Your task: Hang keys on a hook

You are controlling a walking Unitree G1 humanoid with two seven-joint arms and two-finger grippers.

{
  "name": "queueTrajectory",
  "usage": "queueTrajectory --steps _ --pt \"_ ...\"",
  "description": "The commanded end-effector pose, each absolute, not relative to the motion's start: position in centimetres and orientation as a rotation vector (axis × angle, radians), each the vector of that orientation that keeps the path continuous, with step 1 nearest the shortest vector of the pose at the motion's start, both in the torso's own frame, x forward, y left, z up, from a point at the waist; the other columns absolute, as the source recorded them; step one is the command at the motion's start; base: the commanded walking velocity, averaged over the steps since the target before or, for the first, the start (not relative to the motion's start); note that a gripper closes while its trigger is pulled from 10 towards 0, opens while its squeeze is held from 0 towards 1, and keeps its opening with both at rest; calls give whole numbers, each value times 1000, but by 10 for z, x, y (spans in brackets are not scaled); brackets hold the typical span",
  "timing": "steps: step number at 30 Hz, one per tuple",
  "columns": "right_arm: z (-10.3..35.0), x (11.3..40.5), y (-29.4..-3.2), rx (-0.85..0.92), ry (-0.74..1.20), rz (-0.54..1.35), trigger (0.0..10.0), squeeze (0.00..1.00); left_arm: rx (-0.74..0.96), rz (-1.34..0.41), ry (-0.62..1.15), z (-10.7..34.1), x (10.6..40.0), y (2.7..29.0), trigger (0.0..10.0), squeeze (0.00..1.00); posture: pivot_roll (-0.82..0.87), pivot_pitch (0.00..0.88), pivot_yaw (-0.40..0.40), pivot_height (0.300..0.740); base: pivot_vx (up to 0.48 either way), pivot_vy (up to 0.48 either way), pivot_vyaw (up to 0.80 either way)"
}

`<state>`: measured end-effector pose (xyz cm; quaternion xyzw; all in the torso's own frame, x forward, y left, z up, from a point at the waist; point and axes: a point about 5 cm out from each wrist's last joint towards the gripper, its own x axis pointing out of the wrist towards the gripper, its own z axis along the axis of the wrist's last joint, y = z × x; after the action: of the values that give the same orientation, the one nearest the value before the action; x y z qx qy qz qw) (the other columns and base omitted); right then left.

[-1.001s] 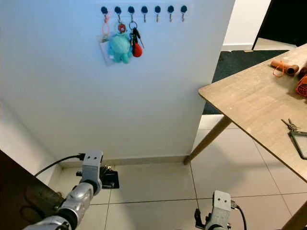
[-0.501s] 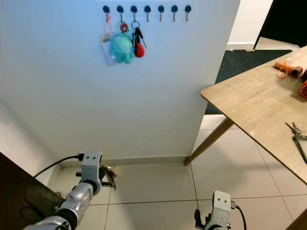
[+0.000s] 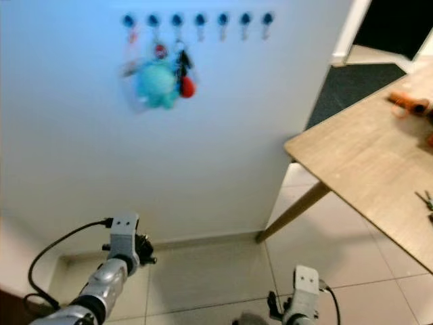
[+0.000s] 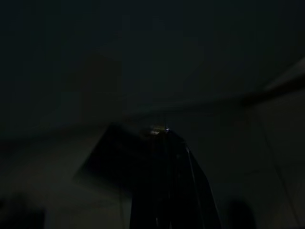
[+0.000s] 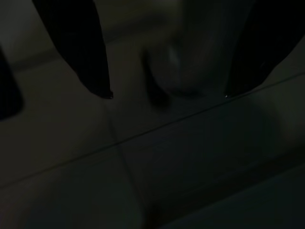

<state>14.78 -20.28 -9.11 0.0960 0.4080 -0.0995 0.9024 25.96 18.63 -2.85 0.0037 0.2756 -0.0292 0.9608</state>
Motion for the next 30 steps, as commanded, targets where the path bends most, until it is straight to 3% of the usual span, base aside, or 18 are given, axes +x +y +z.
queueTrajectory --steps 1,23,28,30 --pt "-90 152 -201 201 833 -203 10000 0 8 -62 568 -31 256 186 10000 0 20 35 1 740 394 0 0" --pt "-84 164 -196 175 795 -138 10000 0 -5 55 538 -28 257 199 10000 0 29 55 -8 740 18 0 0" --pt "-78 175 -196 156 744 -90 10000 0 24 0 532 -28 256 194 10000 0 30 58 -12 740 0 -471 0" --pt "-75 180 -196 131 718 -58 10000 0 -36 7 531 -29 254 194 10000 0 28 59 -13 740 0 -285 0"
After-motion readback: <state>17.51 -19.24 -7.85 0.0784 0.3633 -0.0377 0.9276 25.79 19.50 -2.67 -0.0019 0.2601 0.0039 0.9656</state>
